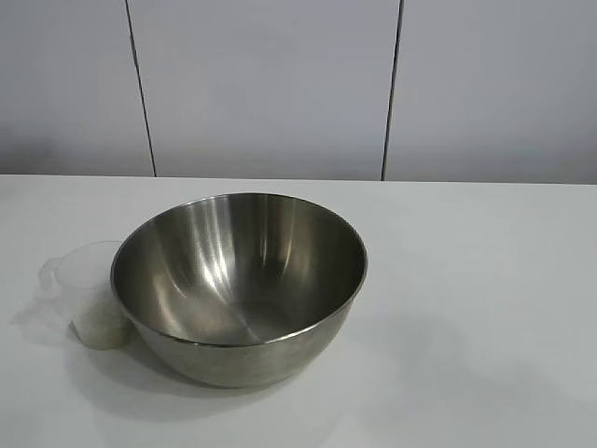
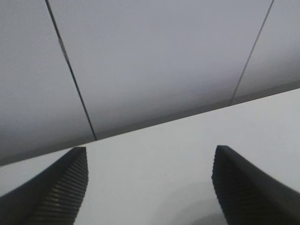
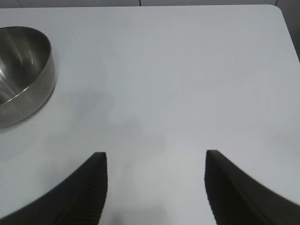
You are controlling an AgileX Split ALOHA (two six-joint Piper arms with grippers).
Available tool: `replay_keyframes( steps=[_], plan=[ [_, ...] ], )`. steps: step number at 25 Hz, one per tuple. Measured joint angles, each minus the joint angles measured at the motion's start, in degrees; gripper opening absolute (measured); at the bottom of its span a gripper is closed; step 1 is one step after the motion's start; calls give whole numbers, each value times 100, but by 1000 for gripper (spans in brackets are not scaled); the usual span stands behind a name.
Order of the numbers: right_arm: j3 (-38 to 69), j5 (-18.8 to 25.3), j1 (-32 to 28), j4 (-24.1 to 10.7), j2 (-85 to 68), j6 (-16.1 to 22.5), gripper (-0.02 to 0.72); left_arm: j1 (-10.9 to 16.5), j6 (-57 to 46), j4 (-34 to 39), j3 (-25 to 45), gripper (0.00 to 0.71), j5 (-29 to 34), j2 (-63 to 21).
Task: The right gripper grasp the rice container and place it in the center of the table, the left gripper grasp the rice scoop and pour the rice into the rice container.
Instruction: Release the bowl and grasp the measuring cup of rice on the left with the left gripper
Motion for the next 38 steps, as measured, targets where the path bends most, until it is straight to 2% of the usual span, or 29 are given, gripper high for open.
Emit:
replay_keyframes(
  steps=[3, 6, 9, 12, 15, 20, 23, 25, 28, 35, 38],
  plan=[
    [0, 0, 0, 0, 0, 0, 421, 0, -942, 1111, 124, 493, -130, -350],
    [0, 0, 0, 0, 0, 0, 421, -114, -2644, 2541, 682, 486, -464, -1022],
    [0, 0, 0, 0, 0, 0, 421, -298, -4419, 3843, 1581, 486, -943, -1911],
    [0, 0, 0, 0, 0, 0, 421, -409, -5898, 4820, 2656, 486, -1544, -2858],
    [0, 0, 0, 2, 0, 0, 421, -435, -6749, 5459, 3789, 486, -2079, -3586],
    [0, 0, 0, 2, 0, 0, 421, -435, -6653, 5801, 5315, 486, -2708, -3859],
    [0, 0, 0, 2, 0, 0, 421, -435, -6079, 5833, 5724, 482, -2963, -3803],
    [0, 0, 0, 2, 0, 0, 421, -336, -5875, 5839, 5852, 479, -3154, -3649],
    [0, 0, 0, 2, 0, 0, 421, -61, -5919, 5820, 5981, 479, -3604, -3080],
    [0, 0, 0, 2, 0, 0, 421, 802, -5873, 5896, 6014, 479, -5044, -1359],
    [0, 0, 0, 2, 0, 0, 421, 1022, -5466, 5897, 6014, 479, -5528, -656]
  ],
)
